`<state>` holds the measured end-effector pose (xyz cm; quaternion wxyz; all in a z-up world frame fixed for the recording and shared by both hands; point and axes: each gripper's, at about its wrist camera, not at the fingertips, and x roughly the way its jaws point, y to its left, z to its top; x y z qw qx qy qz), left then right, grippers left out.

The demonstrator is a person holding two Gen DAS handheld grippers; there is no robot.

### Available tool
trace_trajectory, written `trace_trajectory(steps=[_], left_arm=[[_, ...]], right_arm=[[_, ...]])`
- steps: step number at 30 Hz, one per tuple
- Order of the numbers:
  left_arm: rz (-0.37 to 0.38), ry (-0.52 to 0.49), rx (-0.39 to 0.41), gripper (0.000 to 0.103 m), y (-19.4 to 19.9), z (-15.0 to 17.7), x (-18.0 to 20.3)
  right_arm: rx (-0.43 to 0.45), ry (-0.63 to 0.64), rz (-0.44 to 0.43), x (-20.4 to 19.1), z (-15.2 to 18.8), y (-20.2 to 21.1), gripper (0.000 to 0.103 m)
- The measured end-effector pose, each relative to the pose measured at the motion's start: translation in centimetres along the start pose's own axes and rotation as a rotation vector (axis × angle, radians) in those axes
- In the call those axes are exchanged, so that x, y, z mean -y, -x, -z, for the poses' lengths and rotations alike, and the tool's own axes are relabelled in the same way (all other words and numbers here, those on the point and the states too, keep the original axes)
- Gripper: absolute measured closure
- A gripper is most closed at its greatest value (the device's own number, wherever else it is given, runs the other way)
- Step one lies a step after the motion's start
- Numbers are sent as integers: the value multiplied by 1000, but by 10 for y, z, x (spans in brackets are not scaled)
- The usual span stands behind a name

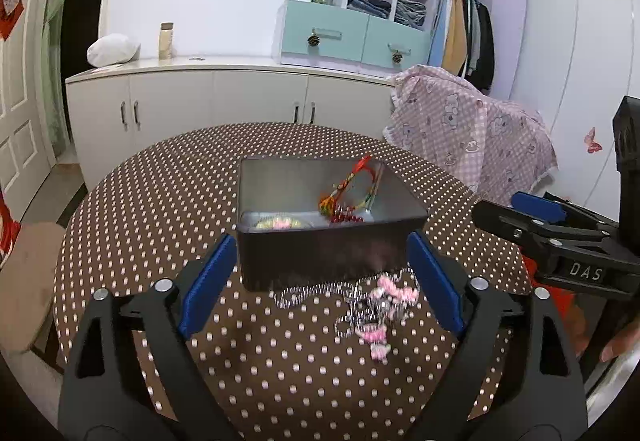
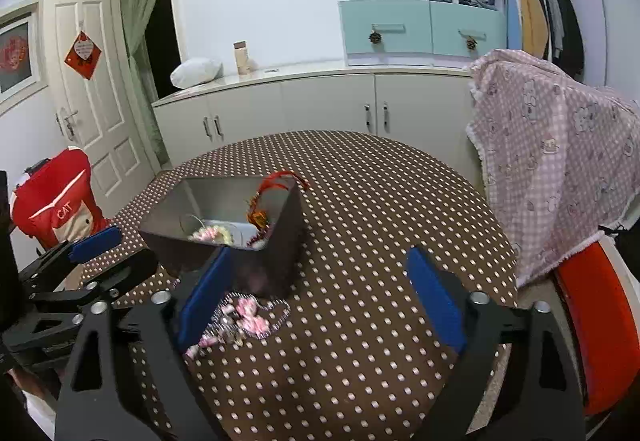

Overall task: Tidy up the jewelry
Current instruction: 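Grasp a pink charm with the left gripper while the right moves to the chains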

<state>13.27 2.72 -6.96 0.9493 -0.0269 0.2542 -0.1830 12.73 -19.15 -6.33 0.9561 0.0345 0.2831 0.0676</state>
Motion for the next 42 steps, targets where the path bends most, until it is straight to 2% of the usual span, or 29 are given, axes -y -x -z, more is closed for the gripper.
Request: trace_trajectory(steps=[3,6,9,12,19,20,22,27,30,36,42], left_arm=[[-14,19,-20,15,3,13,-4],[-7,56,-61,15,3,25,-9],[34,74,-89,16,4,35,-9],[70,52,-126,16,2,40,-3],[99,-2,-191,42,-9,43,18],[88,-13,-210,43,-13,45,22],[73,-24,-253,61,-22,47,26],[-44,-98,-262,82,-25,50,37],[-43,-128,-255,90,-21,51,37],[-41,-63,-243,91,-13,52,21],[10,35,-248,91,-8,51,2]], right_arm=[[-6,6,21,3,8,1,15],[-24,-13,5,7,19,0,15],[-39,-34,3,11,27,-1,15],[-50,-22,-12,10,33,1,15],[-57,-31,-50,10,44,5,15],[-62,-35,-52,10,45,5,15],[-68,-42,-51,11,47,4,15],[-89,-65,-59,14,53,-1,15],[-90,-50,-68,11,56,0,16],[-88,-39,-108,2,56,2,20],[-106,-12,-150,-13,57,-2,37]])
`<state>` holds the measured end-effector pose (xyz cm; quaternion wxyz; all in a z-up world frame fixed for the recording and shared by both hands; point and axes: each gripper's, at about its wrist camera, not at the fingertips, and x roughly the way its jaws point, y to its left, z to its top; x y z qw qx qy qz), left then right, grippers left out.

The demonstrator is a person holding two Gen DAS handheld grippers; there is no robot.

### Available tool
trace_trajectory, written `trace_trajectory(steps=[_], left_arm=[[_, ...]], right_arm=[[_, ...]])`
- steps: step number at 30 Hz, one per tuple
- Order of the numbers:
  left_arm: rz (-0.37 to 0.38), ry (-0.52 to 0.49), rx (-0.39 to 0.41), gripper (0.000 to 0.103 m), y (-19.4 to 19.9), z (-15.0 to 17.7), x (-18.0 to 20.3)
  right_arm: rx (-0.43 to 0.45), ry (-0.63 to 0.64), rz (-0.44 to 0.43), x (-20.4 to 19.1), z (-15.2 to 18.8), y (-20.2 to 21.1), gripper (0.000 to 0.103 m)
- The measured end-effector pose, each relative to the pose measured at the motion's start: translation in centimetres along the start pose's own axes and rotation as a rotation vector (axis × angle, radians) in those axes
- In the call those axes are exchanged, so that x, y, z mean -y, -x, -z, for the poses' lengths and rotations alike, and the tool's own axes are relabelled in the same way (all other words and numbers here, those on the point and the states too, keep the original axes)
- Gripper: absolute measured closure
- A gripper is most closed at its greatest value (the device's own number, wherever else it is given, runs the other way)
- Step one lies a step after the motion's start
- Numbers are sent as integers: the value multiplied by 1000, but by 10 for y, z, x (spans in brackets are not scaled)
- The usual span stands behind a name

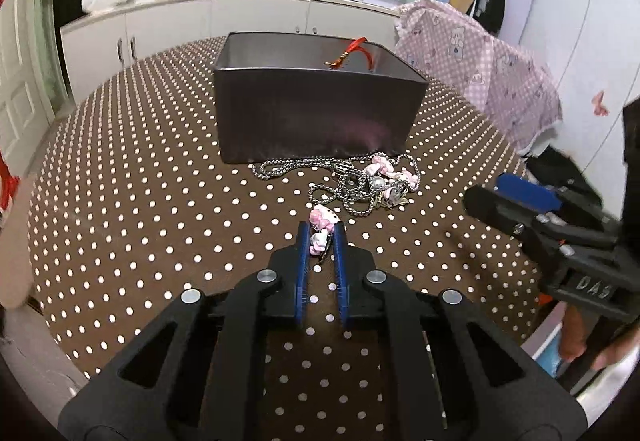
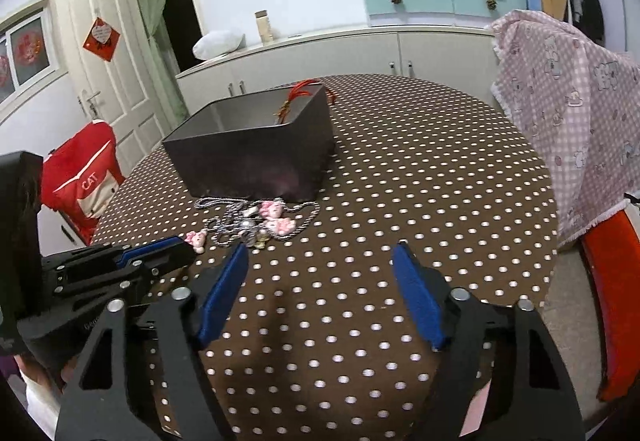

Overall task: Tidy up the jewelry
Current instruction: 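Grasp a pink charm with the left gripper while the right moves to the chains, then close the right gripper on the silver chain beside the pink charm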

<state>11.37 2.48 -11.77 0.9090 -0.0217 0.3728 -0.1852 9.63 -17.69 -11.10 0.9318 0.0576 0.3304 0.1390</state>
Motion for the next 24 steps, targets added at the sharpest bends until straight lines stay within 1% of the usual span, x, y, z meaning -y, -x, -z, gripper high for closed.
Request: trace_trajectory(steps=[1,3,5,8,9,11,18,21,23,24], left_arm=[[-2,7,6,91,1,1,-1],[-12,21,18,91,4,2,-5],[-9,45,22,91,6,3,-12],[-13,71,36,91,8,3,-20],[-11,79,41,91,9,3,-22],[7,90,48,91,10,3,-25],[43,115,85,91,12,-1,-37],[51,122,94,91,11,-4,-41],[66,129,100,91,10,-6,-45],[70,130,101,91,9,-7,-46]], right_arm=[[-3,4,-7,-2,0,-1,39],[-12,17,-37,-7,0,-2,47],[-22,43,-86,-14,-2,-4,58],[-24,83,-136,-26,-4,-5,67],[-25,90,-150,-29,-4,-7,69],[-32,106,-186,-37,-8,-11,73],[-60,144,-170,-51,-23,-32,77],[-66,168,-146,-58,-31,-39,79],[-76,194,-127,-63,-35,-47,85],[-83,204,-112,-65,-36,-51,86]])
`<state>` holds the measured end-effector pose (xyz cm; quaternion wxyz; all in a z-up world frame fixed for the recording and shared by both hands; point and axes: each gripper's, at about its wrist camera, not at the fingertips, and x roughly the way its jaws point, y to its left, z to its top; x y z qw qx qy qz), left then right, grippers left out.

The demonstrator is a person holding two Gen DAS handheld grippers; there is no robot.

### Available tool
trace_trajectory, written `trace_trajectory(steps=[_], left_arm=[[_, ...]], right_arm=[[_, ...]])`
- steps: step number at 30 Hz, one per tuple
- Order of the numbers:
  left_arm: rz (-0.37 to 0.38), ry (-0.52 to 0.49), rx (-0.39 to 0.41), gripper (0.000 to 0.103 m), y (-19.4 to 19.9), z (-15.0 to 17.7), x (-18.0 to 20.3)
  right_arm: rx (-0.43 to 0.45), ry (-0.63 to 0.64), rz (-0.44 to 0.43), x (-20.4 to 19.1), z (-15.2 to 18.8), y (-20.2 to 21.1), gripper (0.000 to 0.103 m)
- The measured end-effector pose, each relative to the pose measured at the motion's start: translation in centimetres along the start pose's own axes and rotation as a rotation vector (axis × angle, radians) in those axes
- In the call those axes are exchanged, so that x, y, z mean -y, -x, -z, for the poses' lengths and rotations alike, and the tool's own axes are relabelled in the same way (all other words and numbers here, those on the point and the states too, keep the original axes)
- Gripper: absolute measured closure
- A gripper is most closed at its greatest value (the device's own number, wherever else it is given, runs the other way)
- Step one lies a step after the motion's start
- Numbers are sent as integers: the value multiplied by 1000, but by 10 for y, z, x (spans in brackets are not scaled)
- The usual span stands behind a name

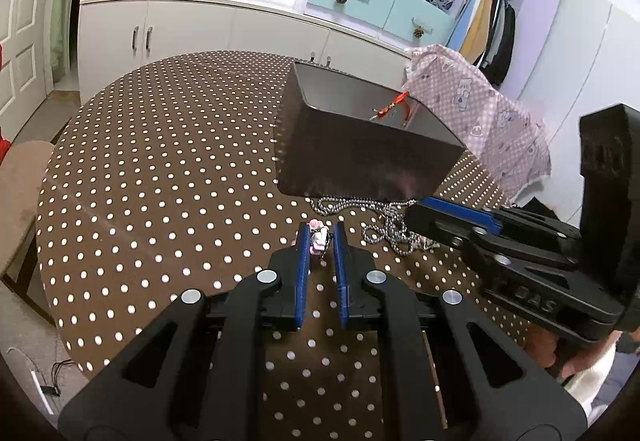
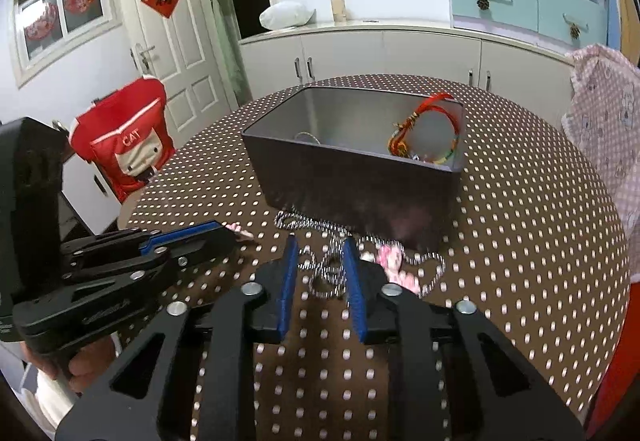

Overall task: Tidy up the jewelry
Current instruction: 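Close the right gripper on the silver chain beside the pink charm, then lift the pink charm and silver chain and carry them over the tin box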

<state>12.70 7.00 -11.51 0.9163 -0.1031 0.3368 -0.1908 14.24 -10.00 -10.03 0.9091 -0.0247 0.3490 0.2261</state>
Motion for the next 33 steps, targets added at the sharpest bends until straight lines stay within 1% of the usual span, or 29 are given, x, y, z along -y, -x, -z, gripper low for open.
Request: trace_trajectory(steps=[2,4,9,12,17,19,22,28,33], left_arm=[[10,2,1,91,-3,-2,-2],[20,9,0,91,-4,-4,-5],[55,26,-6,91,-8,-8,-13],[62,15,-1,91,-8,-8,-12],[52,9,0,91,-9,-8,-10],[53,10,3,91,-8,-8,-10],[49,1,8,91,-8,-6,-8],[39,7,13,91,-7,-4,-7],[30,8,9,91,-6,-5,-6]], right_arm=[[-16,11,26,-2,-3,-8,87],[-47,31,70,-4,-4,-18,87],[-104,47,68,-4,1,-29,86],[-106,44,60,-3,1,-28,86],[-107,76,87,-10,1,-28,86],[-107,82,91,-12,1,-29,89],[-107,88,103,-17,1,-31,89],[-92,68,120,-17,3,-29,89],[-93,23,97,-13,4,-25,90]])
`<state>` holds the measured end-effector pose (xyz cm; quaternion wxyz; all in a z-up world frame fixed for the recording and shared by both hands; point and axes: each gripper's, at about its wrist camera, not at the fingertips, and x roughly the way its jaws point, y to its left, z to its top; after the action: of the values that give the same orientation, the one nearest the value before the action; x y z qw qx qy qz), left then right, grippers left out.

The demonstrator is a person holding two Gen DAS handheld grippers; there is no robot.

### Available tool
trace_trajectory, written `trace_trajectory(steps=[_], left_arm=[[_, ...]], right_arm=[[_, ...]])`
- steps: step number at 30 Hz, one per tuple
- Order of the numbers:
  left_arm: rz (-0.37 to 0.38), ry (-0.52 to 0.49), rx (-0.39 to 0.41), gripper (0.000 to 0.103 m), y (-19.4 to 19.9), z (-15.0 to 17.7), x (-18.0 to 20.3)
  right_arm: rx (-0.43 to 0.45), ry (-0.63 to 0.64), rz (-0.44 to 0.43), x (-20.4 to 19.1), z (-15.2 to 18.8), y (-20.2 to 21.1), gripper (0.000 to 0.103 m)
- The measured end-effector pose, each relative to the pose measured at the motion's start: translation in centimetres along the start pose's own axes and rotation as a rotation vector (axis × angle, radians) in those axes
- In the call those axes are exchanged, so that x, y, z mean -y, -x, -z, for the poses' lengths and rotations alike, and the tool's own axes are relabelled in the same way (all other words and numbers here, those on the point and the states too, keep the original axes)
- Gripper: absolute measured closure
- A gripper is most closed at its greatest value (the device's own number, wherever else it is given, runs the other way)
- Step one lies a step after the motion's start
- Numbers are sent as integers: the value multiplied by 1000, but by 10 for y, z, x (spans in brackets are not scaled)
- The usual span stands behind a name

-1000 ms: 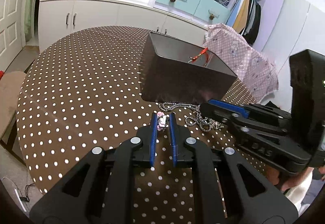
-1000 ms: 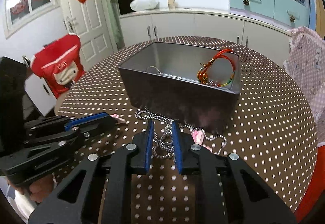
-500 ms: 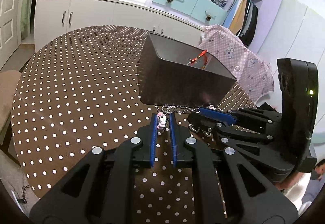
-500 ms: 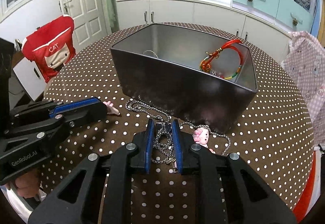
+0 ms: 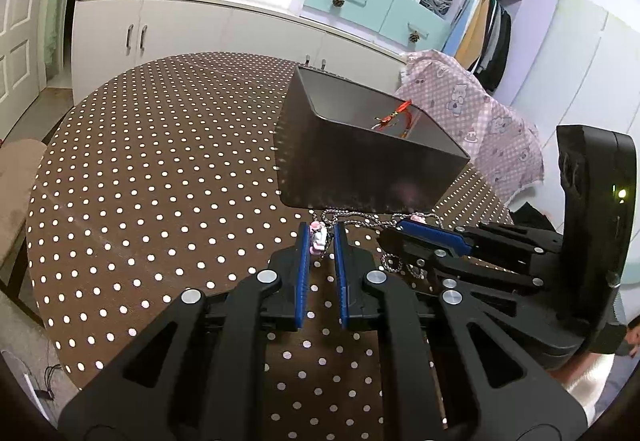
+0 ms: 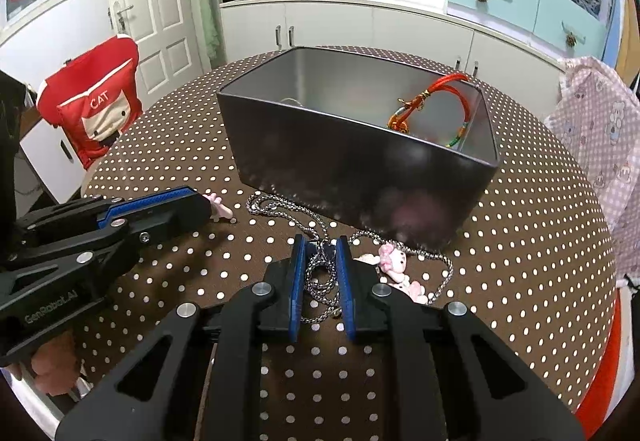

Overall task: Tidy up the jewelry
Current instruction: 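Lift the pink charm and silver chain and carry them over the tin box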

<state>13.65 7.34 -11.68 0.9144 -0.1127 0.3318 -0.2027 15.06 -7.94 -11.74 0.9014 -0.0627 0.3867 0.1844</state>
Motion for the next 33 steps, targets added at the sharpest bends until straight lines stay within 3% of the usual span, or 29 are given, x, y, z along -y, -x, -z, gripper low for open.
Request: trace_trajectory(steps=[10,23,33], left_arm=[[-2,-33,15,91,5,-5,12],[-8,-61,49,91,18,-20,24],[-6,-132,115,91,39,-50,49]], right_arm=[[61,-68,-31,11,-2,31,90],[209,-66,22,21,-21,85,90],[361,-38,46,36,-50,133,90]])
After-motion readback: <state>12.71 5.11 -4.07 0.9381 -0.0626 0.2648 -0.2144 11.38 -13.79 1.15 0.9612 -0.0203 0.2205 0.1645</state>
